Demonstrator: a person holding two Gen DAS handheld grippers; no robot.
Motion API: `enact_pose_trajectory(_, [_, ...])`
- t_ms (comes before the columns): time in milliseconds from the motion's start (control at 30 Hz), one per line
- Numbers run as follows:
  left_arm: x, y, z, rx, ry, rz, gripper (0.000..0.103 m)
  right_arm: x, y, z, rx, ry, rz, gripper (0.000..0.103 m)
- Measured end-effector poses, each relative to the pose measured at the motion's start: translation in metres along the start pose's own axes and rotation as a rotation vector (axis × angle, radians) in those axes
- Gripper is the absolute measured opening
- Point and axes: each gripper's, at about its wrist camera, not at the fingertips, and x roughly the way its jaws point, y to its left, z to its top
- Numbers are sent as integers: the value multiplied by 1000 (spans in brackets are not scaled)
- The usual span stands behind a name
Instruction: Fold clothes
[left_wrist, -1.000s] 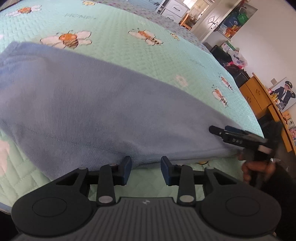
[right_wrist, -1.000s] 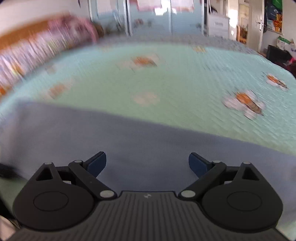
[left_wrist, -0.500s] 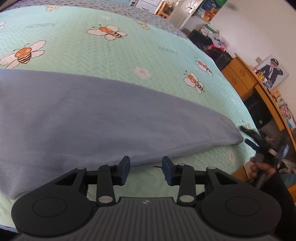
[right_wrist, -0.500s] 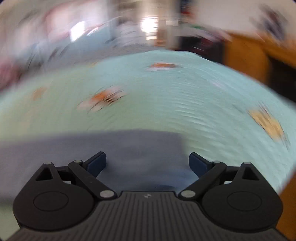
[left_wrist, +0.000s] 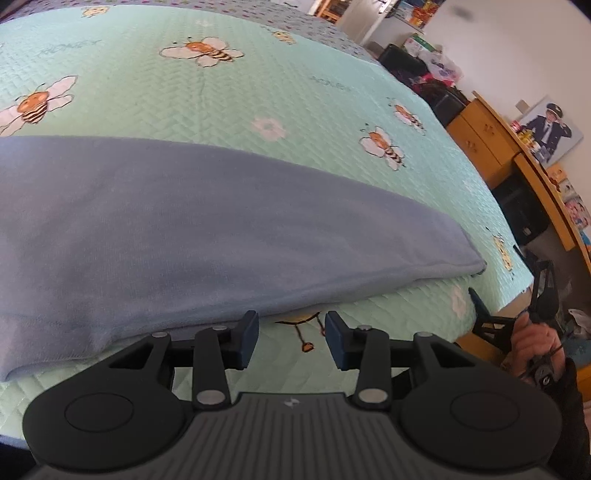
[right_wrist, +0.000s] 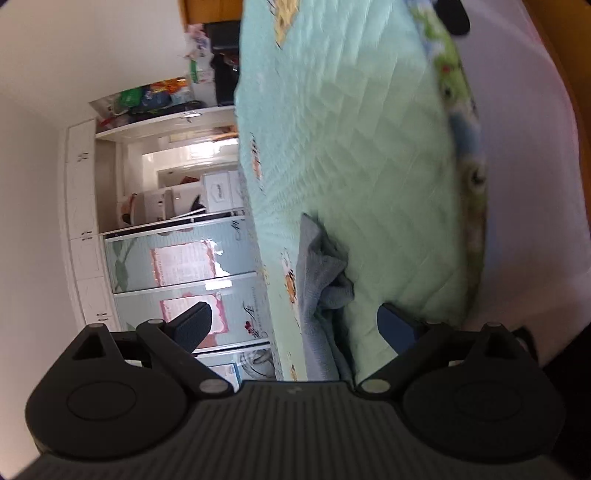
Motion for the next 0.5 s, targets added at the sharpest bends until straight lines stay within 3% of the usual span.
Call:
enact_pose_trajectory(67, [1,0,-2,-13,8,13,42,9,1,0,35,-16,-6,103])
enact_pose_trajectory(233, [4,-6,-4,-11,28,26,43,39,20,8,122,-31,-120,103])
enact_pose_trajectory(433, [7,-17,-5,11,38,36,43,52,28,4,164,-17,-89,102])
enact_pose_trajectory(500, [7,-19,-5,15,42,42,43,56,30,6,158,-20,-59,77])
